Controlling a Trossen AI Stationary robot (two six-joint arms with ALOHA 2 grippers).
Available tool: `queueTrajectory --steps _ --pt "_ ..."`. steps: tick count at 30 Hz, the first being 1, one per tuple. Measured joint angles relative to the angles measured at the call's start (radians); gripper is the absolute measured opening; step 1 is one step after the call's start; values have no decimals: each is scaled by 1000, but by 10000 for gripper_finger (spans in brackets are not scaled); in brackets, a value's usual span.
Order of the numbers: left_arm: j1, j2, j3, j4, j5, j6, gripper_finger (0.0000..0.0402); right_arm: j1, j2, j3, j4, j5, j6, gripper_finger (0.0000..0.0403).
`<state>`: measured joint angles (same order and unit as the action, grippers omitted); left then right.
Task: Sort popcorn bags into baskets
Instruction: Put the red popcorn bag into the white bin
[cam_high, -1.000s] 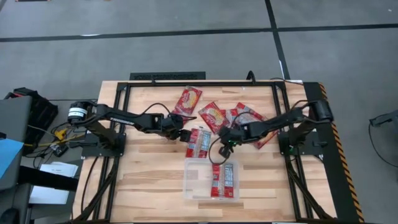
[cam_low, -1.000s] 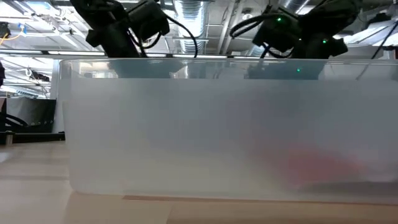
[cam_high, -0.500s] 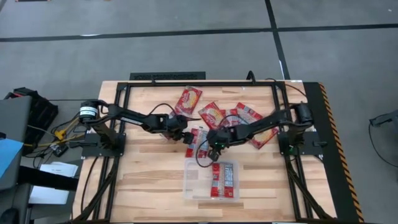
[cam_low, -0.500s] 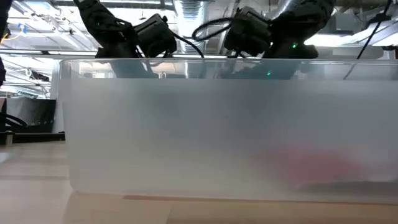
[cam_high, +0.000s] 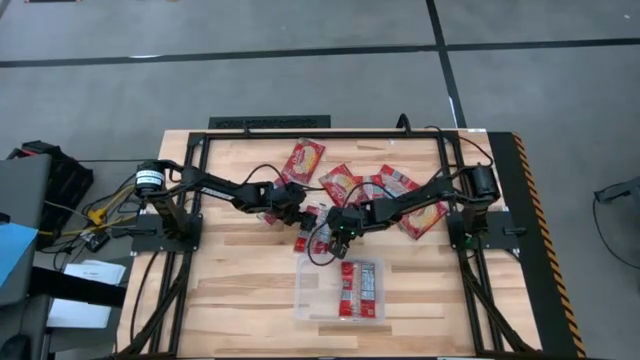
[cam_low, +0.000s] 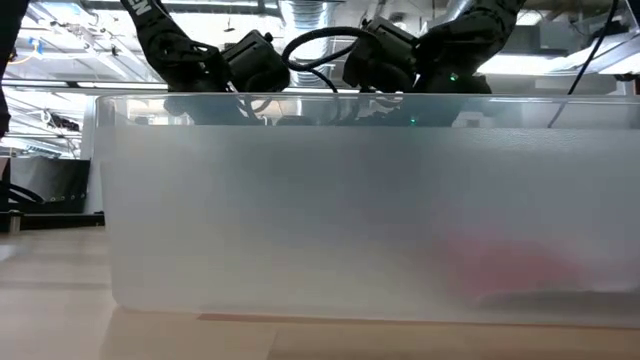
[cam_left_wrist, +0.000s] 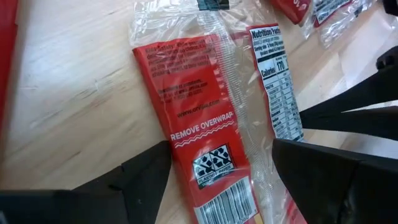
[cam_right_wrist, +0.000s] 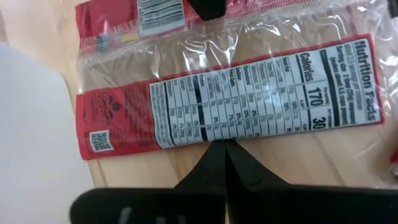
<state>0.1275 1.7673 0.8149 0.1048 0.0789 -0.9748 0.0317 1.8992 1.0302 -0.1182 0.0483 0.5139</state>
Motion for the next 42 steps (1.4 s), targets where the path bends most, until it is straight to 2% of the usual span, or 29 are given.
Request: queueTrajectory --steps 4,7,14,20,21,28,32,37,42 --pt "8 1 -1 15 23 10 269 -20 2 0 19 -35 -18 19" --pt "7 1 -2 22 20 21 242 -25 4 -1 37 -38 -40 24" --pt "8 3 -3 21 17 23 137 -30 4 -1 45 -37 -54 6" --pt "7 4 -3 40 29 51 23 -32 4 -1 46 -29 -65 29" --pt "8 3 -3 40 33 51 14 -32 4 -1 46 -26 -75 29" --pt "48 -50 4 4 63 35 3 -43 -22 29 -16 -12 -134 7" --pt "70 -118 17 -52 64 32 2 -50 -42 97 -119 0 -193 16" --pt "74 -223 52 -152 41 7 1 -58 -101 192 -276 47 -268 28" --pt "42 -342 88 -215 -29 -51 1 -61 -195 249 -358 59 -295 12"
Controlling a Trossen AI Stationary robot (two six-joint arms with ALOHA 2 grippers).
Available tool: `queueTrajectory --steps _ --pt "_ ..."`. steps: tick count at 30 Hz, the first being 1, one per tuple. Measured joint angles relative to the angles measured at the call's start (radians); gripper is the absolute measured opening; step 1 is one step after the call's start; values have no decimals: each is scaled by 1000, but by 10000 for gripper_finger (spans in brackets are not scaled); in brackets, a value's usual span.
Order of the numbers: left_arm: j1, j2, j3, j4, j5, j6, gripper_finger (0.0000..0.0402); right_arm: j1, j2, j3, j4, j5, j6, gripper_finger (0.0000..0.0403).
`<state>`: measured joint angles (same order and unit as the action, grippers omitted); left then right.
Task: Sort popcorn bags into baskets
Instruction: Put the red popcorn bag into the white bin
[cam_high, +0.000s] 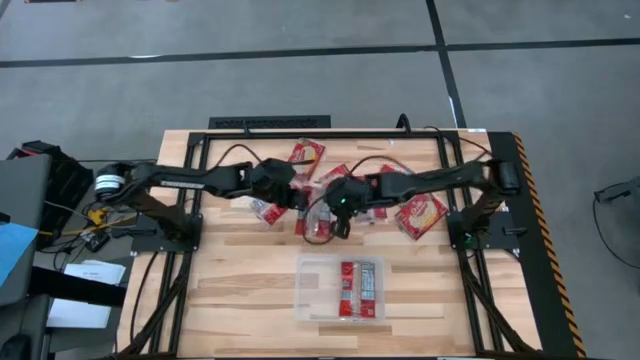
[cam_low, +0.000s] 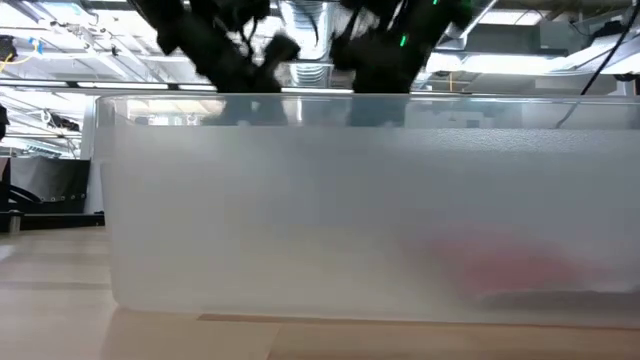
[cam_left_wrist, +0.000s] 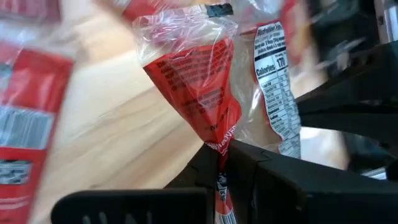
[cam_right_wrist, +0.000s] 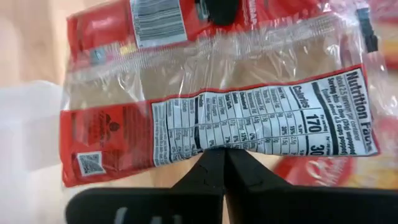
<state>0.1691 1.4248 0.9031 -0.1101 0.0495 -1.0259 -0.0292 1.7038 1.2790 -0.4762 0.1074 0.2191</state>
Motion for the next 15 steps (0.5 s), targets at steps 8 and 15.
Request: queueTrajectory --steps 8,15 --pt "-139 -98 25 13 -140 -122 0 28 -171 7 -44 2 50 23" --pt "-287 -76 23 53 -229 -233 0 131 -193 6 -82 14 71 18"
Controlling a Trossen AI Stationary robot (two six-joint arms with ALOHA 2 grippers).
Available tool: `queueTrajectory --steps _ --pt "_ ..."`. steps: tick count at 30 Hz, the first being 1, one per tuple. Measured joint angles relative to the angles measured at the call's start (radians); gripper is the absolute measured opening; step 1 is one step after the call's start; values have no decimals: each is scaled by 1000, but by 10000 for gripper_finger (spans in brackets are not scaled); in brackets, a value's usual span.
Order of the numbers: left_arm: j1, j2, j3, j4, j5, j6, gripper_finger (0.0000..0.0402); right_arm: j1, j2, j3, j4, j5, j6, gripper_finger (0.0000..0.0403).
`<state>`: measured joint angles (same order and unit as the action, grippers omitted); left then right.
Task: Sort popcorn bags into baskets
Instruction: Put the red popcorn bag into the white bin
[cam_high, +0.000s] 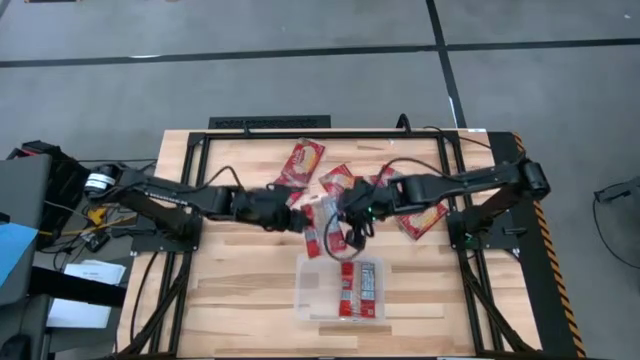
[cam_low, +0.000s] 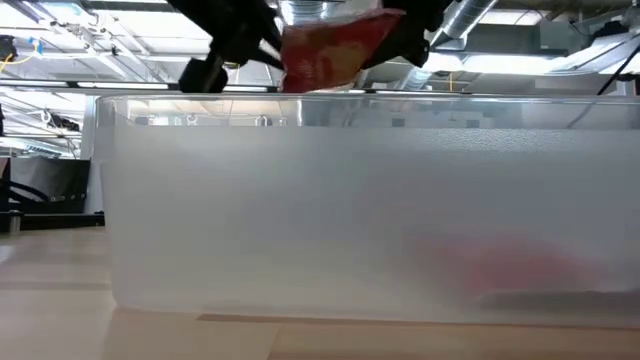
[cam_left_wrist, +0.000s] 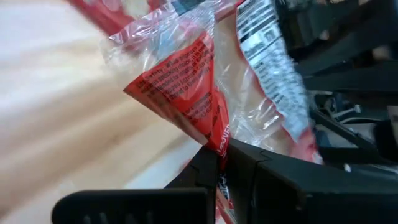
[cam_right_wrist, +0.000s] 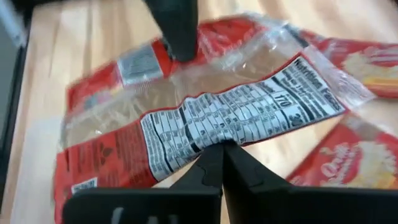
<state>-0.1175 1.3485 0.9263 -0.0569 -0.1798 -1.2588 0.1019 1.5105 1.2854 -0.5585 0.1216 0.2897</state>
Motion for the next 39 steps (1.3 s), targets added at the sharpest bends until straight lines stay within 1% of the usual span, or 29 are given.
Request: queueTrajectory --steps 4,8,13,17,19,22,24,27,32,35,39 --pt "-70 23 -1 10 -32 -69 0 76 35 0 -7 8 24 10" --pt "-137 60 0 20 -42 -137 0 149 72 2 -13 13 43 19" --pt "-216 131 -1 49 -44 -214 0 214 119 -2 -15 12 95 31" --pt "-267 190 -1 85 -45 -244 0 255 134 0 13 14 157 21" --pt "-286 213 -1 79 -49 -247 0 273 151 1 50 25 181 15" --pt "-305 250 -1 68 -49 -247 0 294 160 -2 24 64 219 13" --pt "-312 268 -1 70 -62 -247 0 307 165 0 39 69 250 16" --pt "-312 291 -1 82 -86 -246 6 325 164 -1 15 88 287 29" --pt "-308 291 -1 61 -124 -197 33 358 156 0 11 130 343 38" --pt "-307 291 -1 64 -114 -185 65 377 156 -1 11 142 358 33" --pt "-307 291 -1 68 -118 -181 122 392 156 -1 12 143 373 22"
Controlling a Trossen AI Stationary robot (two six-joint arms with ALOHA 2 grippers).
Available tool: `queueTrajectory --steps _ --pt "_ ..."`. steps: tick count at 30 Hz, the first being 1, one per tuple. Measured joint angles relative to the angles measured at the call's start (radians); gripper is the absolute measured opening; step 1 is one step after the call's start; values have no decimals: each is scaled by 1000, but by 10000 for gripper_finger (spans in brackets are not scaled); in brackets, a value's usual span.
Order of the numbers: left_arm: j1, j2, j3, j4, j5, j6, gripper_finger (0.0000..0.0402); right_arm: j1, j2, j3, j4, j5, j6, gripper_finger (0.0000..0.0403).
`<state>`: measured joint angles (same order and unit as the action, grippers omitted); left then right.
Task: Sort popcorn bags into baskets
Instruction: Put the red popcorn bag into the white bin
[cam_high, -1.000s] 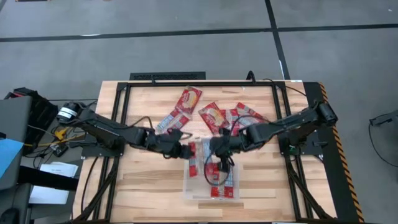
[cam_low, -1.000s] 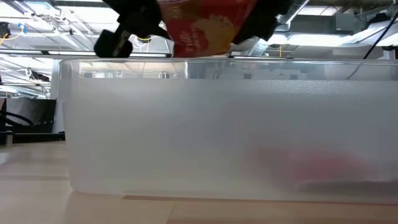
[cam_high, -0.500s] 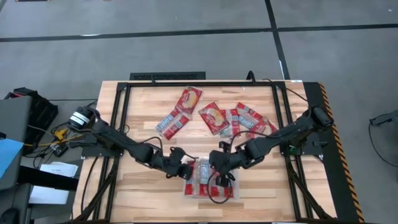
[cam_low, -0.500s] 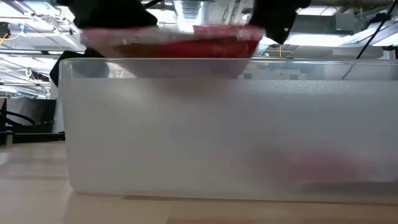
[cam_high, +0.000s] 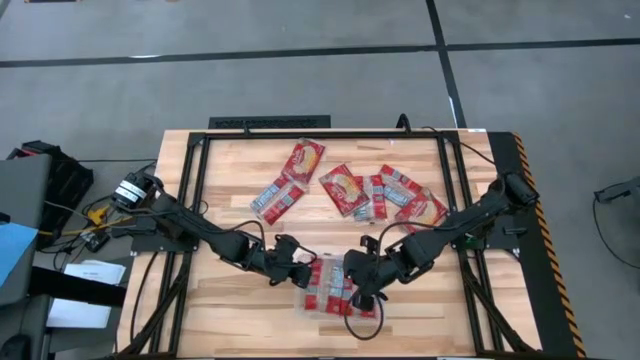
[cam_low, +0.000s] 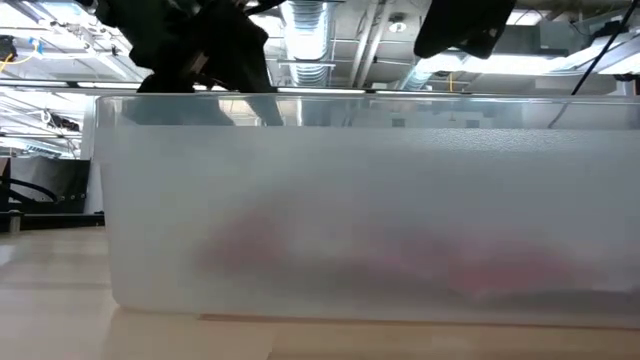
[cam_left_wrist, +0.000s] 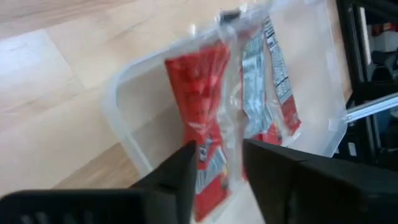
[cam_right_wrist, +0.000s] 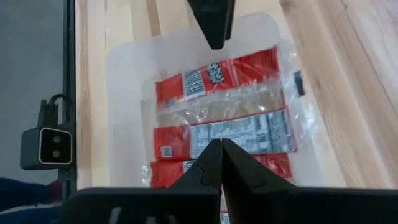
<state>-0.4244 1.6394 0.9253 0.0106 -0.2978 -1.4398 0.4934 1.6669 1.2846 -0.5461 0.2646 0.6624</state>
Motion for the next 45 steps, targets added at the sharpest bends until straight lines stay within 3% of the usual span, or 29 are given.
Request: queueTrajectory --steps 6,13,18,25,28,34,45 --pt "1 -9 0 6 51 -17 191 4 0 0 -14 31 0 17" --pt "55 -170 0 -66 48 88 196 -35 -9 36 -94 38 -51 38" --pt "214 -365 0 -278 -23 244 196 -121 -55 98 -193 114 -110 50" --pt "535 -516 0 -544 41 474 241 -296 -103 104 -216 78 -223 122" --pt "662 -506 0 -629 92 592 267 -358 -104 104 -207 55 -309 168" --pt "860 -368 0 -637 210 737 301 -454 -90 87 -158 -6 -399 239" --pt "1007 -52 -1 -558 417 1092 291 -545 -48 2 -8 -77 -415 238"
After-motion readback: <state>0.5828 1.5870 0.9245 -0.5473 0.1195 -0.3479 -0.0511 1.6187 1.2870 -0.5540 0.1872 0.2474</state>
